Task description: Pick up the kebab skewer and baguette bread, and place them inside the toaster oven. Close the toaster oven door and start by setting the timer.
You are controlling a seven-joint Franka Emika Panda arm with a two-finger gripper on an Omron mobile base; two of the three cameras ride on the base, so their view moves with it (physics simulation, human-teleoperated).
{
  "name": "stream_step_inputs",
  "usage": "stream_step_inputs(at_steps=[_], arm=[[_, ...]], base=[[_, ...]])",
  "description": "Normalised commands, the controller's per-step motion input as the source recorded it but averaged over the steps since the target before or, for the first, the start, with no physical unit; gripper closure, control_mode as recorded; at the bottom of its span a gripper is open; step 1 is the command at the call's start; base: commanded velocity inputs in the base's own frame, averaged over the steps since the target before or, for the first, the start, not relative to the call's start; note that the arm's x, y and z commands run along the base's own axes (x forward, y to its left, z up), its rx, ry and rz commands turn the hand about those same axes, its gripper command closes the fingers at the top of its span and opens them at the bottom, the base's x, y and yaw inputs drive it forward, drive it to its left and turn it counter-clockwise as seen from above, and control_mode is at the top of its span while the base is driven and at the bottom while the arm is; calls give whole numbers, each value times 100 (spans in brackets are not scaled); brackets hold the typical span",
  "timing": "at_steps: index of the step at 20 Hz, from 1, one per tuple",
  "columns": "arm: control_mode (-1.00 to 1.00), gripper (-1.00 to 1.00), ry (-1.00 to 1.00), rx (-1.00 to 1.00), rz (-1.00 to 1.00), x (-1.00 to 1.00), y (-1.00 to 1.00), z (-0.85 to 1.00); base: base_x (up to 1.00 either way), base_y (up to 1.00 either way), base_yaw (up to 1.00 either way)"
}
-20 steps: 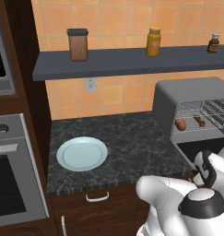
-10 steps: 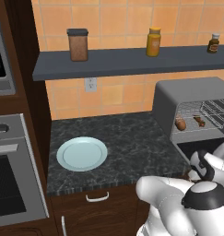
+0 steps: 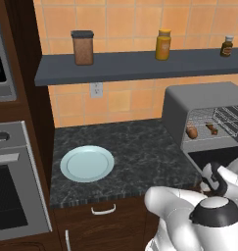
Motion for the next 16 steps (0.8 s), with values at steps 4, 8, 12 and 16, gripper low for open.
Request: stream_step_inputs(at_steps=[4, 8, 12, 16], arm=[[-100, -100, -9, 0, -10, 37, -10, 37], [-100, -100, -7, 0, -9, 40, -10, 48], [-100, -100, -7, 0, -8, 48, -3, 48], [-100, -100, -3, 0, -8, 58, 0, 50]], base=[[0, 0, 0], [0, 0, 0], [0, 0, 0], [0, 0, 0]])
